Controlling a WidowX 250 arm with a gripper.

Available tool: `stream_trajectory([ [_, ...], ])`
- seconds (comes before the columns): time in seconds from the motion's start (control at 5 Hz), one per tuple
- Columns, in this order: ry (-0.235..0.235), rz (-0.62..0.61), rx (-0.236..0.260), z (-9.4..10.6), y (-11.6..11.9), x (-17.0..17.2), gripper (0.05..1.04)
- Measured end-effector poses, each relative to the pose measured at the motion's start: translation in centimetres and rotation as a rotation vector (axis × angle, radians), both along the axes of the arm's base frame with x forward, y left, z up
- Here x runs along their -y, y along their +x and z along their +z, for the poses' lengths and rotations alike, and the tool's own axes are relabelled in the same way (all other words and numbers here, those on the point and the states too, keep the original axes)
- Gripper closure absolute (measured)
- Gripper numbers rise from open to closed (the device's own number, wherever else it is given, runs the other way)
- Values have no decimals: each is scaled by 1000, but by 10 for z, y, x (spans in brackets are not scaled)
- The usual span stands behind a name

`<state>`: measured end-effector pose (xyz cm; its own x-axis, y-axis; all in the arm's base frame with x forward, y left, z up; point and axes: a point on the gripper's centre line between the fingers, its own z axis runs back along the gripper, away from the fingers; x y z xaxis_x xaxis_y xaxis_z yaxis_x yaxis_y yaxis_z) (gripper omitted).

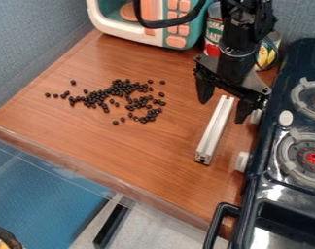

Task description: Sweep into pile

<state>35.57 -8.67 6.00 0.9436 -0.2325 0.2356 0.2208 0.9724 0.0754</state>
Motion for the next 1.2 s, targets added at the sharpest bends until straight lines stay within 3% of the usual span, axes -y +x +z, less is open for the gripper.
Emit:
stream_trajectory([
  [0.2, 4, 6, -35, -13, -3, 0, 115],
  [0.6, -37, 106, -81, -31, -6, -8, 699],
  [1.0, -30, 130, -92, -35, -12, -10, 748],
  [1.2, -59, 131, -103, -32, -9, -8, 749],
])
